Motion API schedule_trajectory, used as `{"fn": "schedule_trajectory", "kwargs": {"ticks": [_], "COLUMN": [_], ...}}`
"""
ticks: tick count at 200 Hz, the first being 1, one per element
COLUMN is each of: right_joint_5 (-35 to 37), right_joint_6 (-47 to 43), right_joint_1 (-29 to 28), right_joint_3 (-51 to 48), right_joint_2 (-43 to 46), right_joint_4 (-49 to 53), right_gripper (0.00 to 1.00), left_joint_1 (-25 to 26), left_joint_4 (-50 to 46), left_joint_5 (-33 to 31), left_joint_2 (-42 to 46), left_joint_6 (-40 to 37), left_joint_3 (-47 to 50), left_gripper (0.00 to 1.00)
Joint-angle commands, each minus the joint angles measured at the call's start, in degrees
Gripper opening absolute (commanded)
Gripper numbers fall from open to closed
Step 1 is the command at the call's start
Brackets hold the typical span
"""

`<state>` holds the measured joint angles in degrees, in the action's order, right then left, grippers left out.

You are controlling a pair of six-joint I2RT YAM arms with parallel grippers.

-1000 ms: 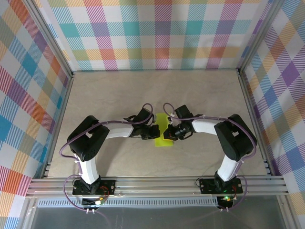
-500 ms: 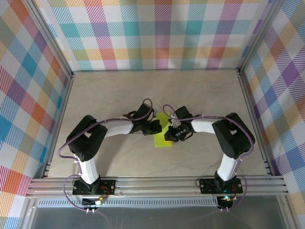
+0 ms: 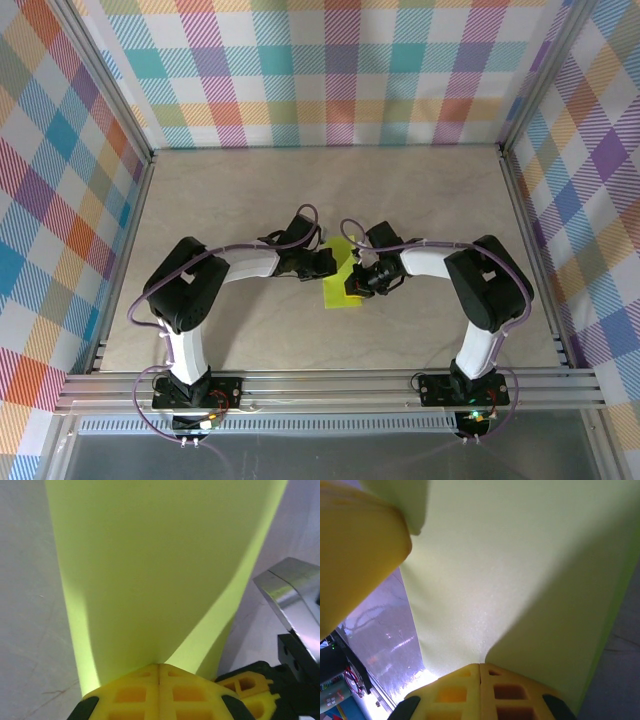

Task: Fold a paper plane with a square sheet of paper (fold left side to right side)

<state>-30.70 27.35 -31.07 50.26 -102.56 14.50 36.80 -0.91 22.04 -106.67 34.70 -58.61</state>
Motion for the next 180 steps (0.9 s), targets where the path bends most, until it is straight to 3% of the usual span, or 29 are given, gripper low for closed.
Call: {"fn": "schedule_trajectory", "kwargs": {"ticks": [1,180], "right_joint_5": [8.90,12.77], "right_joint_6": [-1.87,-4.03], "right_joint_1": [0.05,0.13], "right_joint_3": [-1.35,-0.54], "right_joint_2": [-3.69,-5.20], "right_joint_4": [6.58,10.85], "right_gripper": [0.00,0.00], "left_joint_1": [-0.93,-6.58], "left_joint_4": [1.76,12.07], "left_joint_5": [1.17,0.37], "left_joint_2": [-1.28,-2.90], "left_joint_6": [-1.12,0.38], "left_joint_3": [0.91,7.33], "left_gripper": [0.00,0.00]}}
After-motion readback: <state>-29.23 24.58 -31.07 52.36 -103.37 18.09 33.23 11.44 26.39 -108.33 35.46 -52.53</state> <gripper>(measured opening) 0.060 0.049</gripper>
